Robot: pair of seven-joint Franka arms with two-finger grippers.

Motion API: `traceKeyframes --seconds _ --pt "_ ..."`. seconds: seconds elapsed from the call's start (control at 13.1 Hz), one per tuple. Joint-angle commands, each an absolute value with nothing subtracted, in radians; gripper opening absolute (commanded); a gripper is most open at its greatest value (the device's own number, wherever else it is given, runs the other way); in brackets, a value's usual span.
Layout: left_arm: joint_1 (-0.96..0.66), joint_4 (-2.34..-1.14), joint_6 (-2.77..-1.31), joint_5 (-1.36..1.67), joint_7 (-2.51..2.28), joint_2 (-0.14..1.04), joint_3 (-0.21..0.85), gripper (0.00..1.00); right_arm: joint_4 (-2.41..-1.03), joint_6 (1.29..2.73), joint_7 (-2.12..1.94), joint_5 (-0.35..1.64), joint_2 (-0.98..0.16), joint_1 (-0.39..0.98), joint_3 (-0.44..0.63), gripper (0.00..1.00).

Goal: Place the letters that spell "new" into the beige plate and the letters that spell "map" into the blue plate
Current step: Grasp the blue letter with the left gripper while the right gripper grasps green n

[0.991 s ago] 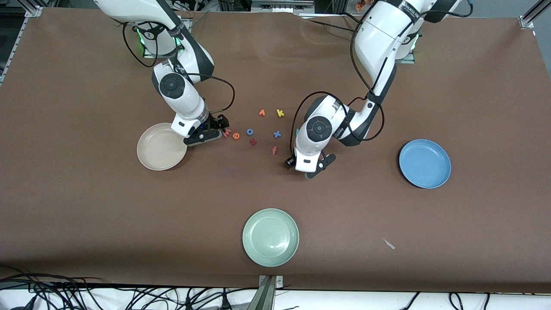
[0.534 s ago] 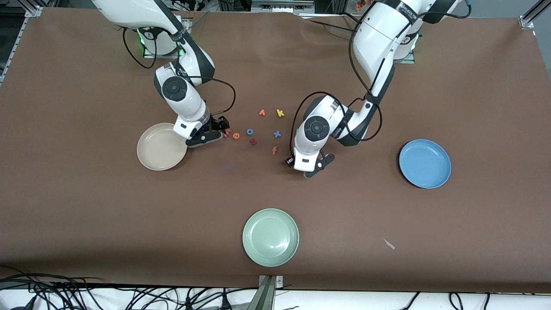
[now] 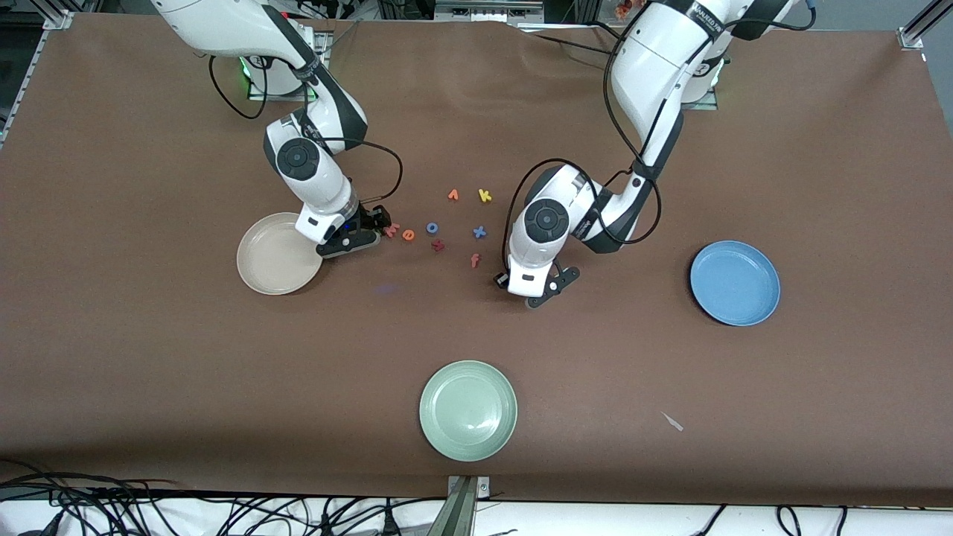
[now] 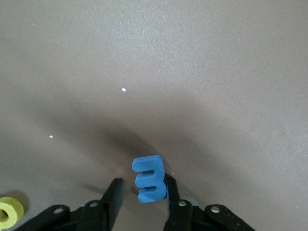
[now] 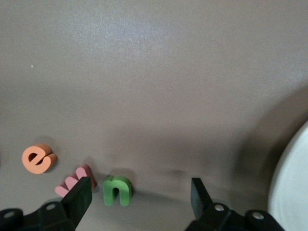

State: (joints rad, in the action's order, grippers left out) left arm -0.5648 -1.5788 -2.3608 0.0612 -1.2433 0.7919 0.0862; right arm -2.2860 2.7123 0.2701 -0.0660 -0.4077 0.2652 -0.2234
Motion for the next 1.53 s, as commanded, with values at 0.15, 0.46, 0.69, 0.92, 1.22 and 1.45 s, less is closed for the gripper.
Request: traceKeyframes --seconds 0.15,0.46,0.69,0.92,1.22,1.45 --pt "-0.577 -1.582 -2.35 0.032 -1.255 0.792 0.063 0.34 -2.301 2.749 0.273 -0.084 -0.416 0.261 -0.225 0.89" --pt "-0.578 -1.571 -2.306 0.032 -1.252 0.784 0.06 0.27 -2.315 2.777 0.275 -0.084 -0.425 0.262 -0.224 0.88" --pt "-0.572 -1.545 -2.241 0.031 -1.246 0.775 0.058 0.24 -2.322 2.787 0.275 -0.084 -0.426 0.262 -0.224 0.87" --pt "-0.566 -1.511 -2.178 0.031 -1.243 0.773 0.058 0.22 -2.327 2.795 0.275 -0.086 -0.425 0.262 -0.224 0.77" --pt "-0.54 -1.477 -2.093 0.009 -1.209 0.762 0.06 0.19 -2.327 2.793 0.268 -0.086 -0.425 0.262 -0.224 0.58" --pt "-0.505 -1.448 -1.965 0.014 -1.083 0.73 0.061 0.18 -2.329 2.789 0.268 -0.086 -0.419 0.264 -0.224 0.46"
